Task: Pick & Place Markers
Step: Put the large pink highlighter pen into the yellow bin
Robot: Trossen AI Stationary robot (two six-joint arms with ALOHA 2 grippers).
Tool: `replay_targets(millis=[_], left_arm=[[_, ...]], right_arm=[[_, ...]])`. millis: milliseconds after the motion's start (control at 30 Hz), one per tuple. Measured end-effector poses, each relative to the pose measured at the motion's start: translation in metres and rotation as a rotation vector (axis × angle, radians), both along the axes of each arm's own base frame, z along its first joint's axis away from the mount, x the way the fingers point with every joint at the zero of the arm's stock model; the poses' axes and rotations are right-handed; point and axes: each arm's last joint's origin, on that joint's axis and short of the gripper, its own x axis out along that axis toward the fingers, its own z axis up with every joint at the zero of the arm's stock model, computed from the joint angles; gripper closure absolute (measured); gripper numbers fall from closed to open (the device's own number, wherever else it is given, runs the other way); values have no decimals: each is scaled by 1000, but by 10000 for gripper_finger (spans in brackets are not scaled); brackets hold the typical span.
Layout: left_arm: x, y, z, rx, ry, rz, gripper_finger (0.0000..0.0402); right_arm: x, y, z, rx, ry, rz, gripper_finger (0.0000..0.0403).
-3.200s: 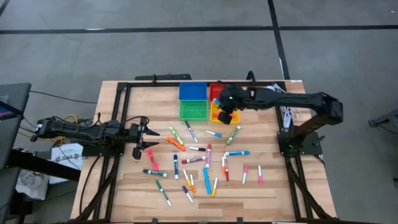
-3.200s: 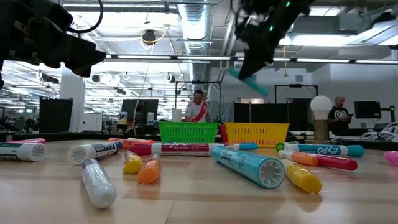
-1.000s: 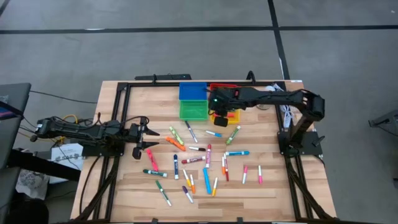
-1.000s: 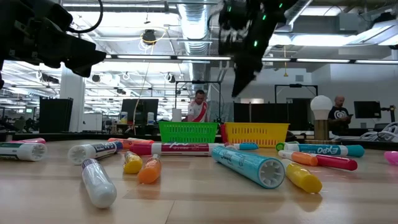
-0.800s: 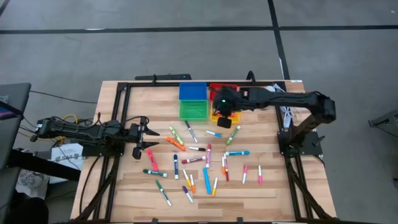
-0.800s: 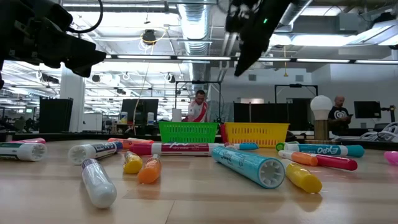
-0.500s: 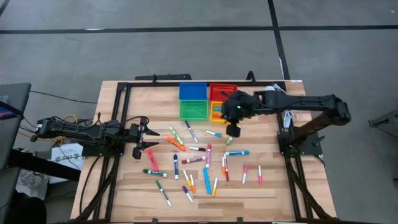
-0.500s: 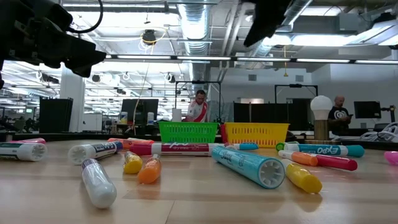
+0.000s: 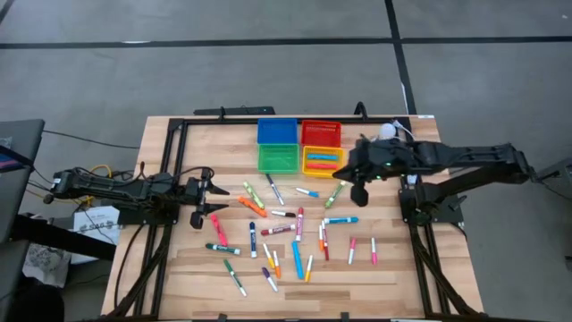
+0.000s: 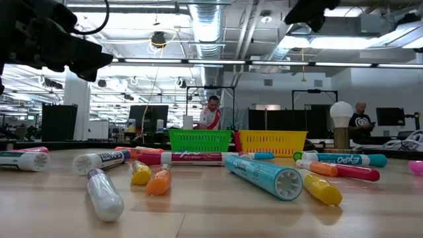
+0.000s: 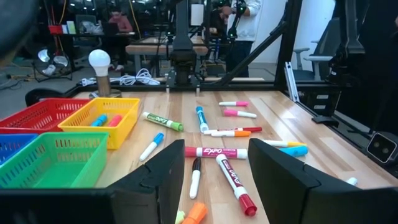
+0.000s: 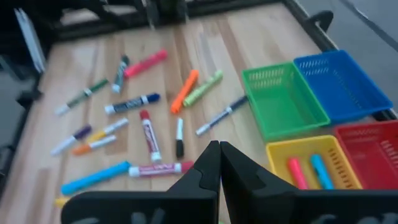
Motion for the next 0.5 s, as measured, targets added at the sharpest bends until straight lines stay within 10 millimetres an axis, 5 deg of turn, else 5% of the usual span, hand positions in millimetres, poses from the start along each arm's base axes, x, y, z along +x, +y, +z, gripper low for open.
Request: replay_targets(millis=[500], left_arm=[[0, 0, 3, -4, -33, 0, 224]], right_arm=[[-43, 9, -43, 107, -365, 19, 402]])
